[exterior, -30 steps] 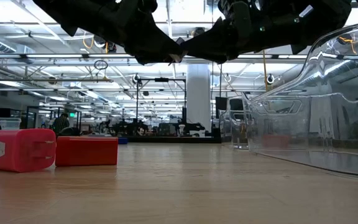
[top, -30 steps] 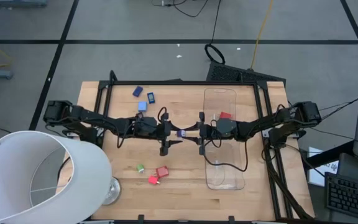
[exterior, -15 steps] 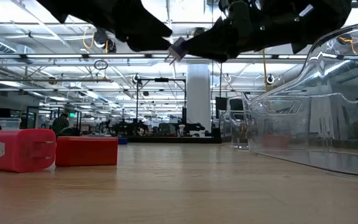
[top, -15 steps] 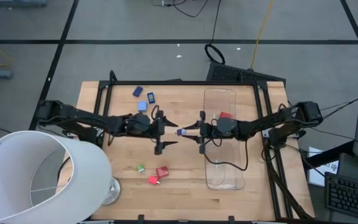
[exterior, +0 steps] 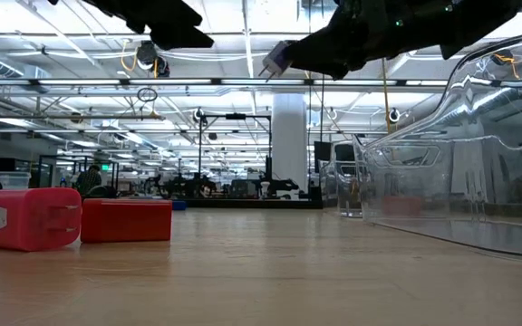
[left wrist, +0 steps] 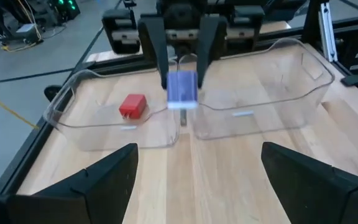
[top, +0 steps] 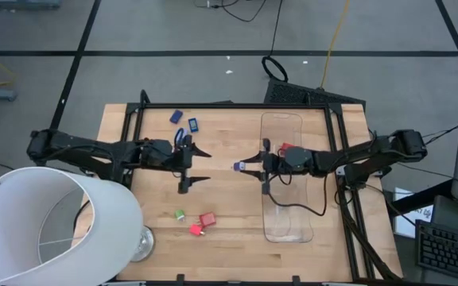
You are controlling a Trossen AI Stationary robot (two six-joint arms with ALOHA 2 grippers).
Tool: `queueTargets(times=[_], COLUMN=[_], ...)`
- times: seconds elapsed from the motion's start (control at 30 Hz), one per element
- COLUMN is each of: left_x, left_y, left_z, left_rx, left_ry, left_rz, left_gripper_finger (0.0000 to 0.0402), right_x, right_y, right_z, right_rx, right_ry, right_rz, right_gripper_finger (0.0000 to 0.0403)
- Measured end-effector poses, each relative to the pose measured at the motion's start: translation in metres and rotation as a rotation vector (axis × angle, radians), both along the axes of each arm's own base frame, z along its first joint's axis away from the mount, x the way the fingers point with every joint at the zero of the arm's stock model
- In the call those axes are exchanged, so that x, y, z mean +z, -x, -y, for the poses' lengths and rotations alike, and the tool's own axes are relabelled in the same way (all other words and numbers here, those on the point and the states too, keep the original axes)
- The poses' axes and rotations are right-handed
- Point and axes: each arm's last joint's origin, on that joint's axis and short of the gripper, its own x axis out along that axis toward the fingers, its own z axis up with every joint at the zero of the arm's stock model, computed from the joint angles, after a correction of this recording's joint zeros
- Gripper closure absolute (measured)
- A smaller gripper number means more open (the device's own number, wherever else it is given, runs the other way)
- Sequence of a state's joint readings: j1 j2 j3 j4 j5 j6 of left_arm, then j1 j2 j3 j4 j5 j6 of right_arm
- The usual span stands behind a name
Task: Pick & Place Office items
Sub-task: Put the dark blue charger adapter into the top transparent bin
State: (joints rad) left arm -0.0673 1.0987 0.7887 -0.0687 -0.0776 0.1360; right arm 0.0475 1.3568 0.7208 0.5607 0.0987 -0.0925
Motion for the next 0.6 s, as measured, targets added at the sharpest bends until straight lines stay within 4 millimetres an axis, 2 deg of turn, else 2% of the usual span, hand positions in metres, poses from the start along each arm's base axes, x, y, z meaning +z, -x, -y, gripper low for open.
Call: queueTargets(times=[0.23,0.6], left_x=[-0.004,-0.004], left_y=[0.001,0.001], left_z=[0.000,-0.002], left_rx=[-0.003,0.001], left_ry=[-0.011,-0.014], left_rz=[-0.037,-0.040], left_gripper_finger=[0.0057,0.0059], right_x=[0.002,-0.006], right_y=[0.019,0.066], right_z=[0.002,0.015], right_rx=[-0.036,-0.181], right_ry=[0.002,0.003], right_rz=[0.020,0.061], right_gripper_finger=[0.0286,0.0286])
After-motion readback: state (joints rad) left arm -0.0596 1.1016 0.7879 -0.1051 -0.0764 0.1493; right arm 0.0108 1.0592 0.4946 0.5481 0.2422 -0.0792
